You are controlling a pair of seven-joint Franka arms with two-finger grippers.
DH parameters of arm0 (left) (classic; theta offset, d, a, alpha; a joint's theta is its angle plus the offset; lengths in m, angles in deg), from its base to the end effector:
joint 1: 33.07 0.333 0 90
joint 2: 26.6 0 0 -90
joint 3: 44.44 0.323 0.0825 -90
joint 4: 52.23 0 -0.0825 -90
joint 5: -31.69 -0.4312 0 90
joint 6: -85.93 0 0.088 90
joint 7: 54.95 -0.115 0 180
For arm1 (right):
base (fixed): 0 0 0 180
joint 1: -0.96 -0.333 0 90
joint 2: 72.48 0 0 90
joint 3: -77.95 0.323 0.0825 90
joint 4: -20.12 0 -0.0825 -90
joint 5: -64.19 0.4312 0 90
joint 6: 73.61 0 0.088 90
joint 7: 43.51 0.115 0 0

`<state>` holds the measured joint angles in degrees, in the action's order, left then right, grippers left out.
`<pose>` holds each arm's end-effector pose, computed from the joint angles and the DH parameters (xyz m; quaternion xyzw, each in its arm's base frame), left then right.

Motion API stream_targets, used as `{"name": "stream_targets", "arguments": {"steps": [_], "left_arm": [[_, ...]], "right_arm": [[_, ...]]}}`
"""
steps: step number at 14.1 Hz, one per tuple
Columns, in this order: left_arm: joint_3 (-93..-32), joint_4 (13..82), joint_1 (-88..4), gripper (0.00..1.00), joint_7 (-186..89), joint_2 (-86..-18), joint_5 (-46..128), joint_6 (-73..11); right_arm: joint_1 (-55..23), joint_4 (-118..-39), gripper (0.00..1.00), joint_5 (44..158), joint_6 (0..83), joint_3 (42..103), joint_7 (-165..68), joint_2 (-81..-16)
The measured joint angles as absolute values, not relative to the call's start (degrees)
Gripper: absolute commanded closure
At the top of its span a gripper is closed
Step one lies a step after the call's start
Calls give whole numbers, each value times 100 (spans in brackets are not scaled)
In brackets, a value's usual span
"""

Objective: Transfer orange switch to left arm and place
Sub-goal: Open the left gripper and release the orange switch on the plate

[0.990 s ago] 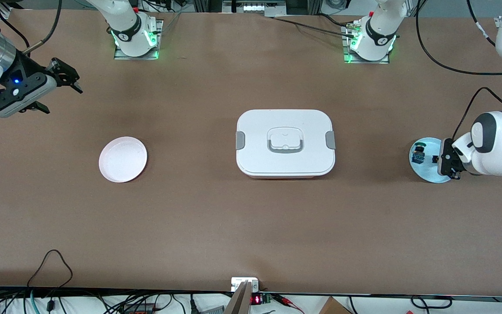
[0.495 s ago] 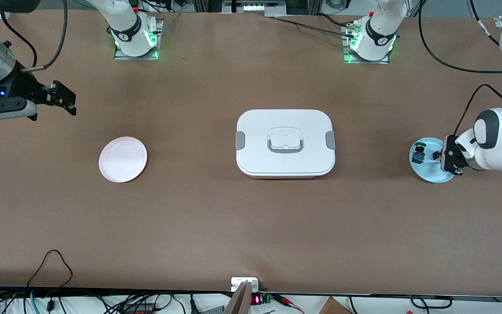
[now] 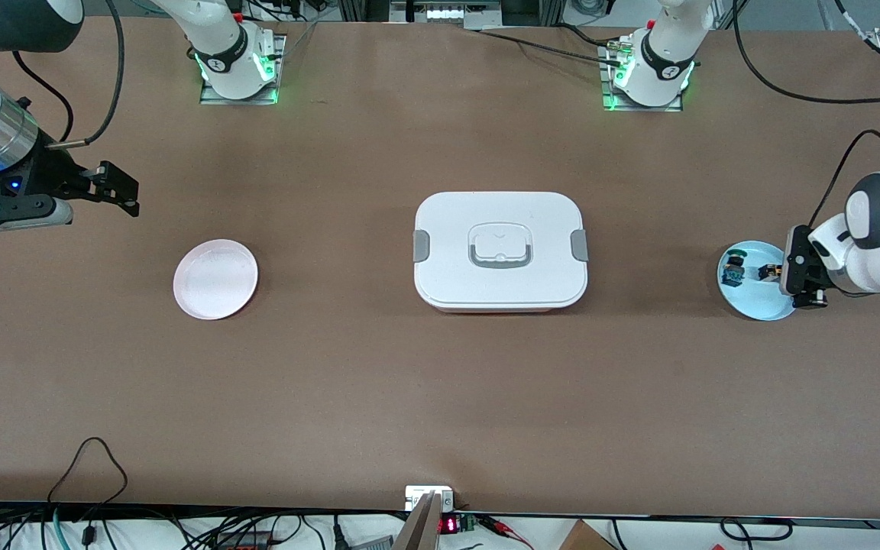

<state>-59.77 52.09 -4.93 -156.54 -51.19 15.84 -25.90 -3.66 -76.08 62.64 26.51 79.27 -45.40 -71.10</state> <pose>0.6272 0.1706 0.2592 0.6593 -0.7365 -0.1278 0.0808 0.6185 0.0616 0.5679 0.9972 0.0703 0.0226 0.0123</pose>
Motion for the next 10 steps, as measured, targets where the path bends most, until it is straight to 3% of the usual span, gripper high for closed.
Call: {"name": "stream_targets", "arguments": {"steps": [6, 10], "left_arm": [[-6419, 3979, -514, 0, -13847, -4847, 1937, -597], [-7122, 3163, -556, 0, -11735, -4830, 2028, 600]], "right_arm": [[-362, -7608, 0, 6264, 2621, 7908, -4517, -7110], [-363, -7608, 0, 6264, 2521, 7908, -4492, -7110]]}}
